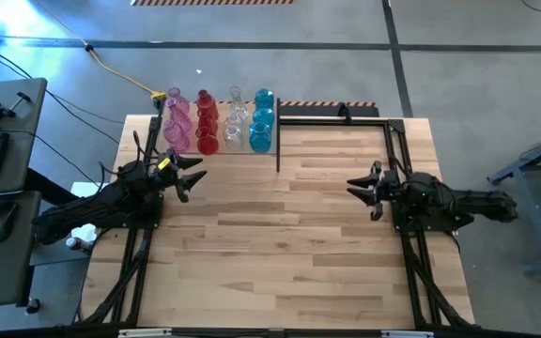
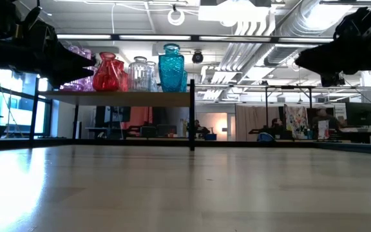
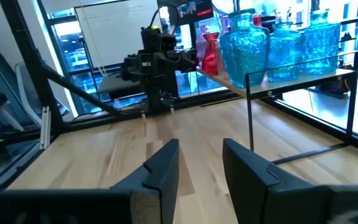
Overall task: Sort vases onto shelf
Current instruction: Return to Home Position
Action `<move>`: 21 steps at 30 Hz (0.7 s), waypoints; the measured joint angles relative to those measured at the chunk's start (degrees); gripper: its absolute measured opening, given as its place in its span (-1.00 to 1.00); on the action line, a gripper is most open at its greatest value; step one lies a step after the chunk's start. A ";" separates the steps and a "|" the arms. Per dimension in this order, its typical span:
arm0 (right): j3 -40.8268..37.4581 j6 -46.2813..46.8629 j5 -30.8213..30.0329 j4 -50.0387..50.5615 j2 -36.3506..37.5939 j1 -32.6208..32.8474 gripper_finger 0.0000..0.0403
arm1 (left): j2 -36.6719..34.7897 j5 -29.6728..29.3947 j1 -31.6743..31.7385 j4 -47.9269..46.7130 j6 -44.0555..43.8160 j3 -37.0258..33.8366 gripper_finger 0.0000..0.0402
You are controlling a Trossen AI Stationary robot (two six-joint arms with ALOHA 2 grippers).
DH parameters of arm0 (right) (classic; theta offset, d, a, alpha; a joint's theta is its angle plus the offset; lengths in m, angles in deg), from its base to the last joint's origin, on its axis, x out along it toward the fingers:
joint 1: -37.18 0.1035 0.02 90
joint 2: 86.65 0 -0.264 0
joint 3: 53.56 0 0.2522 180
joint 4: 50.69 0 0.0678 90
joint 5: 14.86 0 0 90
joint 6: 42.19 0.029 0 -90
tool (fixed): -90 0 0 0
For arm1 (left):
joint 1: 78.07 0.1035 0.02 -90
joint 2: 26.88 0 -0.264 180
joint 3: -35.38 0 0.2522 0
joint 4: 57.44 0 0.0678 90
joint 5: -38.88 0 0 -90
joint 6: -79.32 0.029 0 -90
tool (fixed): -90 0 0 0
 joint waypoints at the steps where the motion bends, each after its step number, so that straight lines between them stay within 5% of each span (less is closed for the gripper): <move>1: 0.02 0.00 -0.53 -0.07 0.00 0.49 -0.46 | 0.00 -0.02 -0.01 0.01 0.02 0.00 0.09; 21: 0.02 0.00 -3.89 -0.78 -0.39 3.33 -0.46 | 0.00 -0.02 0.00 0.00 0.00 0.00 0.09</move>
